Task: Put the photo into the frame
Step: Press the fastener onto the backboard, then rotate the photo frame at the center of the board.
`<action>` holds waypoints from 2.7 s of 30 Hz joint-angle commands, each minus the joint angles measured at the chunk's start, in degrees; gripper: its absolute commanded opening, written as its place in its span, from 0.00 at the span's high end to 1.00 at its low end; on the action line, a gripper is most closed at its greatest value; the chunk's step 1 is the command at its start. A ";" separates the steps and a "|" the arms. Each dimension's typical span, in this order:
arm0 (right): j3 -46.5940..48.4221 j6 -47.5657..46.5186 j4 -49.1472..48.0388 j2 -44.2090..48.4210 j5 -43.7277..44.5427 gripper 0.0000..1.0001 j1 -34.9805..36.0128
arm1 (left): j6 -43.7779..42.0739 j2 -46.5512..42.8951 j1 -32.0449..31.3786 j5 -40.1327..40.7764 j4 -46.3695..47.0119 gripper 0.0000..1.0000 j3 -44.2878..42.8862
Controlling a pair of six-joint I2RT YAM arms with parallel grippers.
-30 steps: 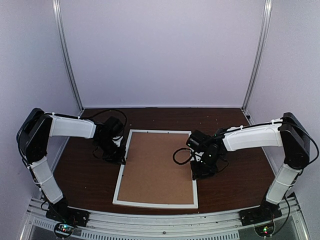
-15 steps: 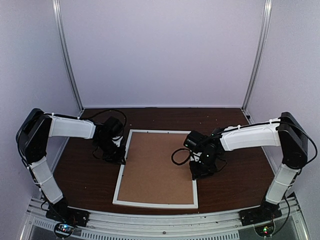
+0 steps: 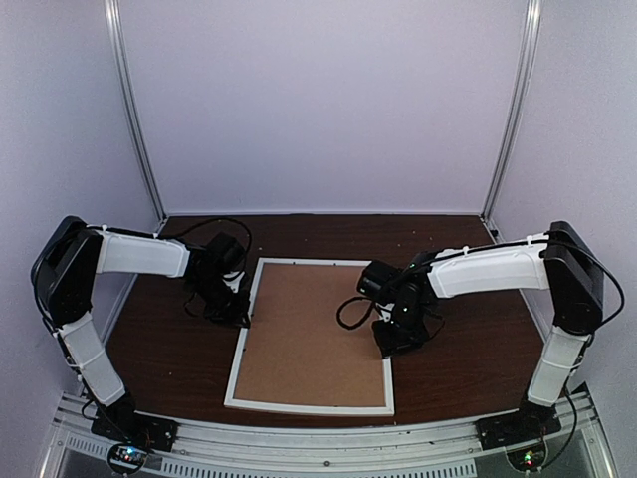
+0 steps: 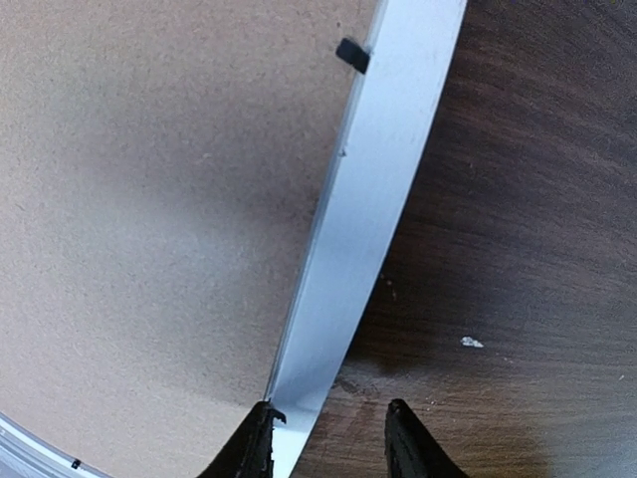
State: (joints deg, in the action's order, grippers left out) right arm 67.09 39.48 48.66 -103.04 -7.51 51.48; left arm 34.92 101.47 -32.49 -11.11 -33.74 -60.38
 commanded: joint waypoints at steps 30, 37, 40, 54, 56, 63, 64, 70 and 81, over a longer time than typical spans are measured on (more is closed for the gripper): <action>0.76 0.37 -4.58 3.61 -0.29 0.55 1.12 | -0.55 0.26 -1.58 -1.88 -0.19 1.00 1.84; -1.29 0.09 -7.92 3.48 -1.70 0.54 -2.31 | -0.38 -0.38 -1.57 -1.93 -0.05 0.97 2.15; -1.69 0.34 -10.78 1.82 -3.30 0.54 -3.83 | -0.29 -0.40 -1.58 -2.21 0.15 0.96 2.19; -4.10 -0.36 -14.41 -1.00 -3.23 0.57 -7.42 | 0.03 -0.68 -1.59 -3.04 0.51 0.86 1.68; -4.52 -0.54 -15.42 -1.82 -3.87 0.58 -7.66 | -0.01 -0.66 -1.58 -3.03 0.51 0.85 1.47; -4.86 -2.54 -16.82 -3.13 -4.90 0.66 -8.88 | -0.55 -2.05 -1.54 -3.35 1.10 0.73 1.05; -4.86 -3.25 -16.84 -3.13 -5.03 0.68 -9.19 | -0.75 -2.50 -1.57 -3.50 1.49 0.70 1.05; -3.70 -9.50 -14.55 -3.15 -5.66 0.83 -12.07 | -1.80 -5.87 -1.52 -2.77 1.64 0.51 0.43; 8.93 -30.20 -2.75 -7.61 -5.87 0.95 -17.90 | -6.26 -11.91 -0.53 -1.37 0.47 0.02 -3.03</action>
State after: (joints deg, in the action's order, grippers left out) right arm 70.83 21.91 40.14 -107.81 -16.14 35.16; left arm 31.44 91.11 -33.74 -12.93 -33.21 -59.99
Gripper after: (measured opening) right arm 0.155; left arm 0.971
